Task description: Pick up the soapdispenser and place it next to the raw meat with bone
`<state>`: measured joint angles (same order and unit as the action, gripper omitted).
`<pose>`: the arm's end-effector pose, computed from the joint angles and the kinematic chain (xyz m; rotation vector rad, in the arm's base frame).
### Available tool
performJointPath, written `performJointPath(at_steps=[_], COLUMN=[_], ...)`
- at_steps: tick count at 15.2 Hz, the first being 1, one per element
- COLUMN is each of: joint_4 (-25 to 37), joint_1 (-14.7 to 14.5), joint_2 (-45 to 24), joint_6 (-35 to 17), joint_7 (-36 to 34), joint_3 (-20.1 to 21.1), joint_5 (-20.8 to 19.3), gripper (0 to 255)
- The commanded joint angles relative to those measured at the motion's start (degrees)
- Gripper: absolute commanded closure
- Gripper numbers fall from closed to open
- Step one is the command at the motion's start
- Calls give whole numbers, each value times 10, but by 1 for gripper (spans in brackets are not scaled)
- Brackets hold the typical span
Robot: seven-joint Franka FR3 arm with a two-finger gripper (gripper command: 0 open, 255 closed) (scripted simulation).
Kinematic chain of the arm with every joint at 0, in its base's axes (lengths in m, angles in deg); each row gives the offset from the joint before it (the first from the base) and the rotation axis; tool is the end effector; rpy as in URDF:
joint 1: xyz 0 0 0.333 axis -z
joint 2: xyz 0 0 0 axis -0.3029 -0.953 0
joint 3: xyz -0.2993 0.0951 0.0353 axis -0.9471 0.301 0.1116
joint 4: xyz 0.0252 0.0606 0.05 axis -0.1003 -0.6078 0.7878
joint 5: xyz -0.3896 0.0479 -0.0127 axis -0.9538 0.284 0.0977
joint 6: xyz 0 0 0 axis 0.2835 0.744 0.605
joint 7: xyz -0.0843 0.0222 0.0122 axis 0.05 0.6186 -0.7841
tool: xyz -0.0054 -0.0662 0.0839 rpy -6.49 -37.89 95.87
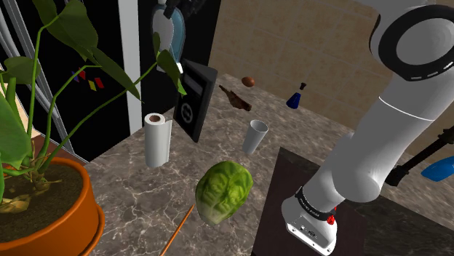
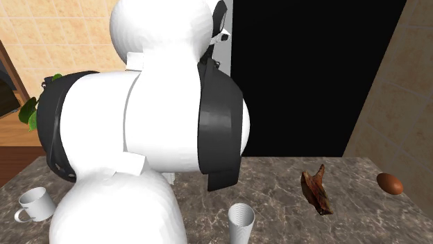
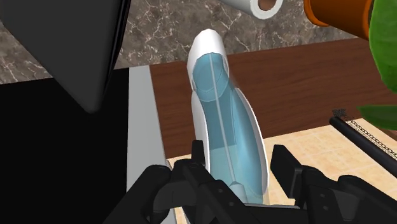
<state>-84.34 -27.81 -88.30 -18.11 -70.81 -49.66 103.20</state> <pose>0.5853 0.1523 0.6653 -2.8315 -0.2338 -0.3878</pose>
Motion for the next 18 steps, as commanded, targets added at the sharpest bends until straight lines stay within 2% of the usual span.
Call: performJointPath(at_steps=[1, 9, 18], joint_4=[-6, -95, -132], joint_1=[7, 58, 110], joint_2=[10, 89, 131], joint_6=[7, 24, 66], joint_7=[11, 114, 230], joint_3=[-5, -56, -126], joint_5=[4, 32, 45], gripper=[255, 255, 255])
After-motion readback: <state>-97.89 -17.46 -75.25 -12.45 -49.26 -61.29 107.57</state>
